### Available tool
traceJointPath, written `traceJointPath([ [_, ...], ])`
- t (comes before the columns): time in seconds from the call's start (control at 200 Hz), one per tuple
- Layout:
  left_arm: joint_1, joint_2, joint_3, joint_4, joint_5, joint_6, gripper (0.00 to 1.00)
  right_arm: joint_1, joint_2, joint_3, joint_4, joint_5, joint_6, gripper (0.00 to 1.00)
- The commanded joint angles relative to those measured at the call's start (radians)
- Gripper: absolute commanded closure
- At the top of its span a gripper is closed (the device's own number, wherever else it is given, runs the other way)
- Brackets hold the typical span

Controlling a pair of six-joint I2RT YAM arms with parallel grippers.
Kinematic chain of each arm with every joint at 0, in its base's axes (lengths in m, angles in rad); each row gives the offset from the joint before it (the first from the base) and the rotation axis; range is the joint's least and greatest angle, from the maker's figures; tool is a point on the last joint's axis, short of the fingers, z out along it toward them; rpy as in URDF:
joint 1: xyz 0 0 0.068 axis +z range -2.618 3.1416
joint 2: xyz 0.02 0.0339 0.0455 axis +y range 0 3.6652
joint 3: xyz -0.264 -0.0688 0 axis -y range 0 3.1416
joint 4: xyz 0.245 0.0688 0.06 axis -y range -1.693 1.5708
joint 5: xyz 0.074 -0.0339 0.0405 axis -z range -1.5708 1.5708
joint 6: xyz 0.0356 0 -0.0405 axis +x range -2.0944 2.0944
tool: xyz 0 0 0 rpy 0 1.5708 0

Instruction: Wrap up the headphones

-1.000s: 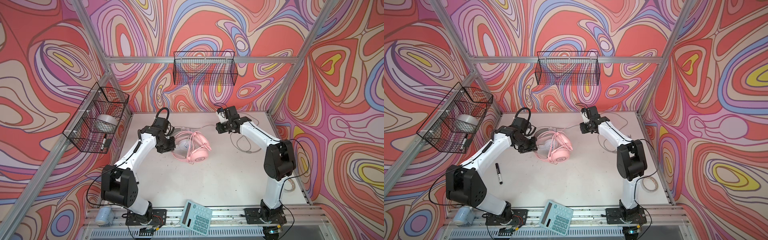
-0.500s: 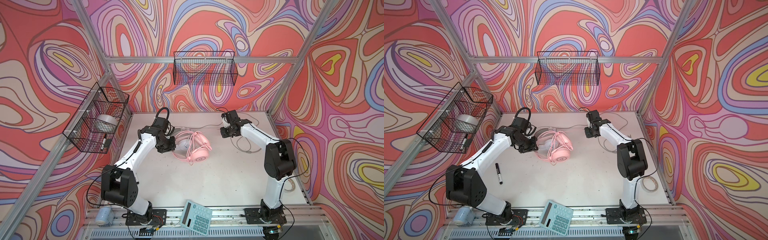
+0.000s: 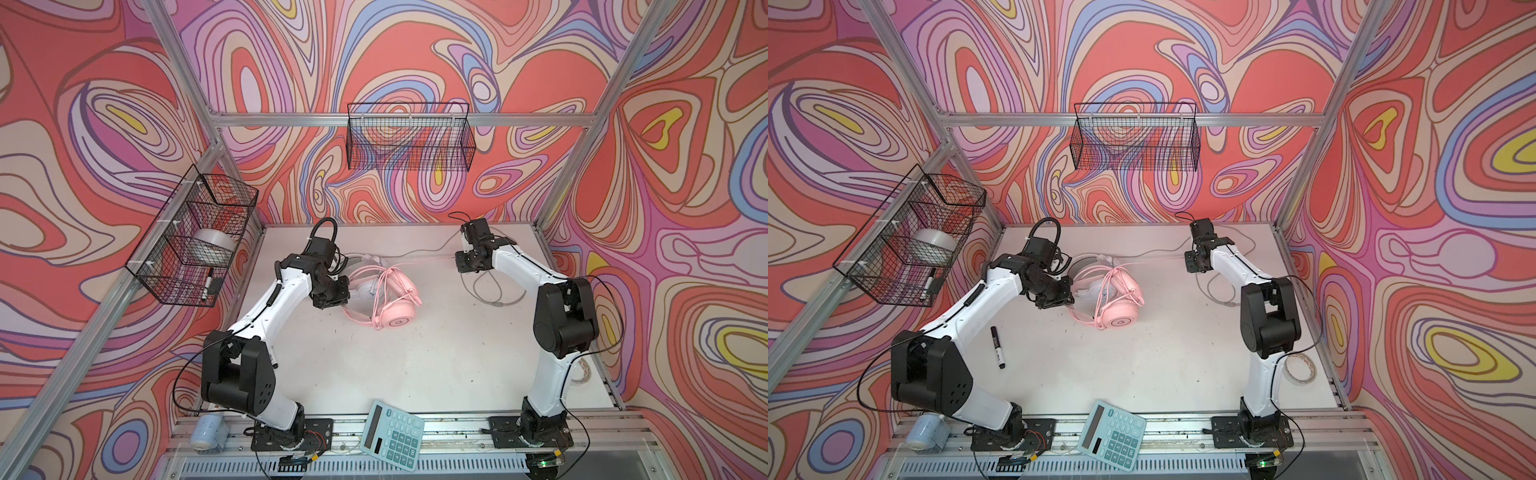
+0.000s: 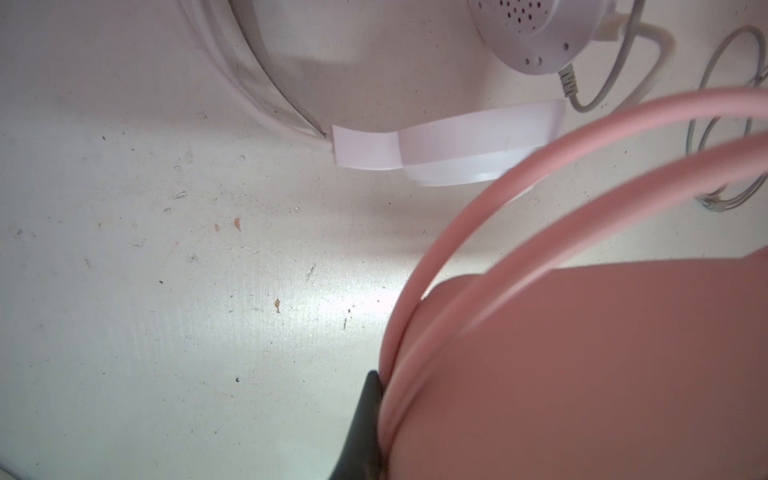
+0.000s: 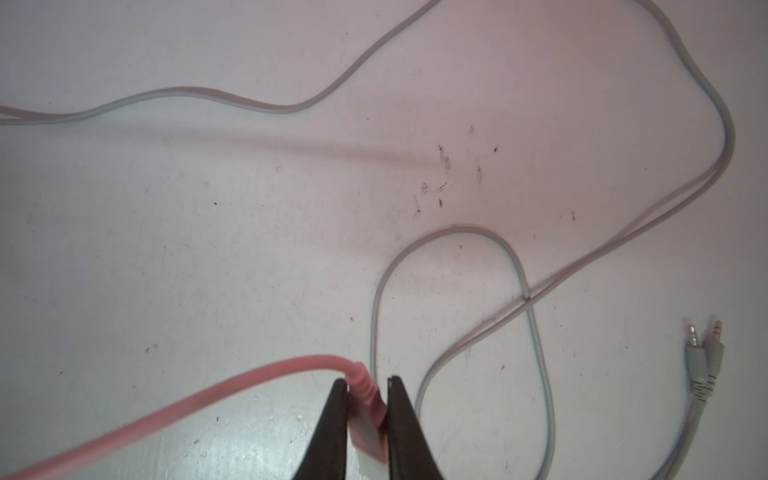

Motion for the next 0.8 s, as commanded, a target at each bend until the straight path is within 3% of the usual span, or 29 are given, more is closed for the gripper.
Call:
traceJointPath([
  [0.0, 0.018, -0.062, -0.012, 0.017, 0.072, -0.006, 1.0, -0.012, -0.024, -0.012, -0.003, 0.056, 0.0, 1.0],
  [0.215, 0.04, -0.073, -0.032, 0.036, 0.109, -0.018, 1.0, -0.012, -0.046, -0.069, 0.01, 0.061, -0.02, 1.0],
  [0.796, 0.051, -0.068, -0.069, 0.206, 0.244, -0.205, 1.0, 0.026, -0.216, -0.265, 0.163, -0.188, -0.144, 1.0],
])
